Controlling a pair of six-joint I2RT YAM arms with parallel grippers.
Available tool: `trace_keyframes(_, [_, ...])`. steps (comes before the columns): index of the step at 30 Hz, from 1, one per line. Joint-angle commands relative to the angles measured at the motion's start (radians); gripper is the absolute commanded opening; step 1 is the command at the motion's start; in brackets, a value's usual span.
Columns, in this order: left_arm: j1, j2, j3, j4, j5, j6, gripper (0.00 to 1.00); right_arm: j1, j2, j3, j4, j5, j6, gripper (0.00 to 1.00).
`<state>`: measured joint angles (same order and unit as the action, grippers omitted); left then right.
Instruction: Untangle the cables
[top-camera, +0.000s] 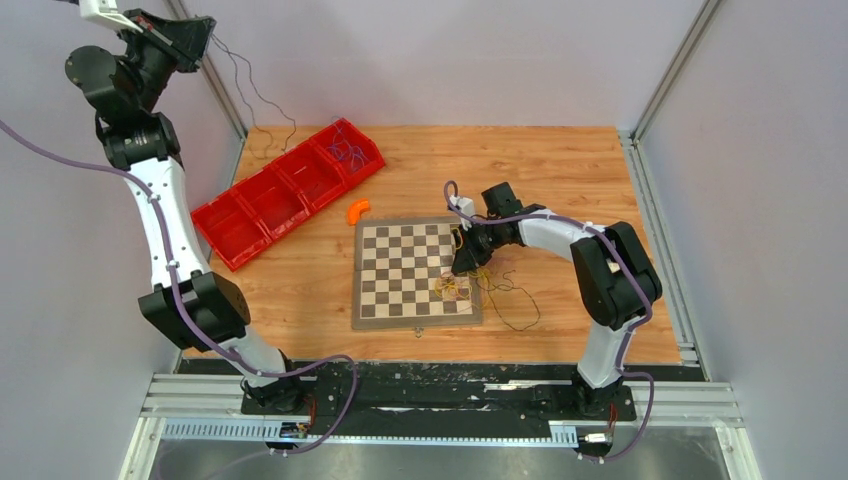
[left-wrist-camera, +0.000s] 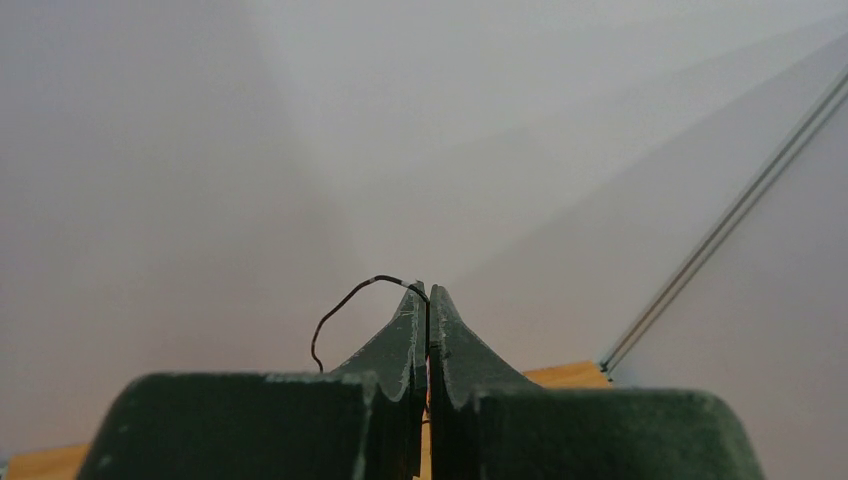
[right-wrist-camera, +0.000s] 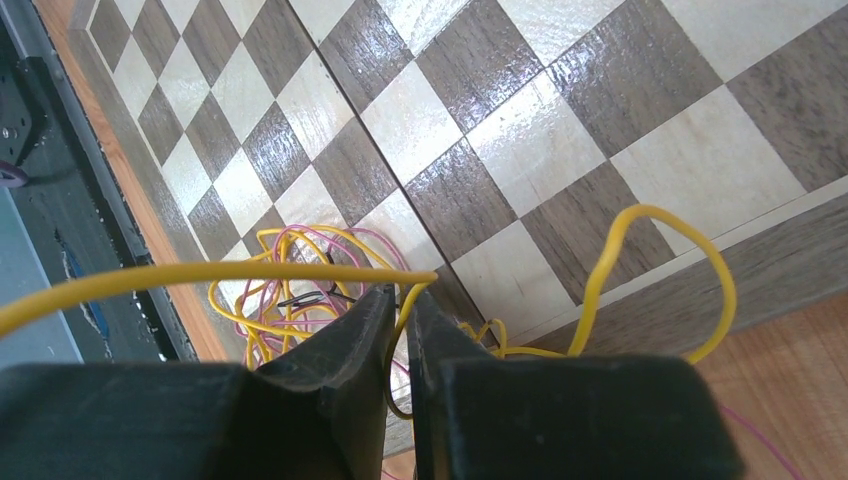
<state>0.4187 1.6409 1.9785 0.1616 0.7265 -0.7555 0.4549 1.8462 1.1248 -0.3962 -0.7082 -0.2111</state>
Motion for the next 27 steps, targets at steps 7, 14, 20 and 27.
trace_keyframes(7, [-0.007,0.022,-0.055,0.201,0.113,-0.091,0.00,0.000,0.053,0.033,-0.029,-0.008,0.016,0.15])
trace_keyframes(14, [-0.032,0.092,-0.040,0.234,0.100,-0.098,0.00,0.000,0.057,0.032,-0.033,-0.008,0.010,0.15])
trace_keyframes(20, [-0.046,0.175,0.052,0.275,0.074,-0.130,0.00,0.000,0.065,0.030,-0.037,-0.009,0.004,0.15])
trace_keyframes(27, [-0.052,0.260,0.199,0.200,-0.013,-0.051,0.00,0.000,0.076,0.036,-0.042,-0.014,0.003,0.15])
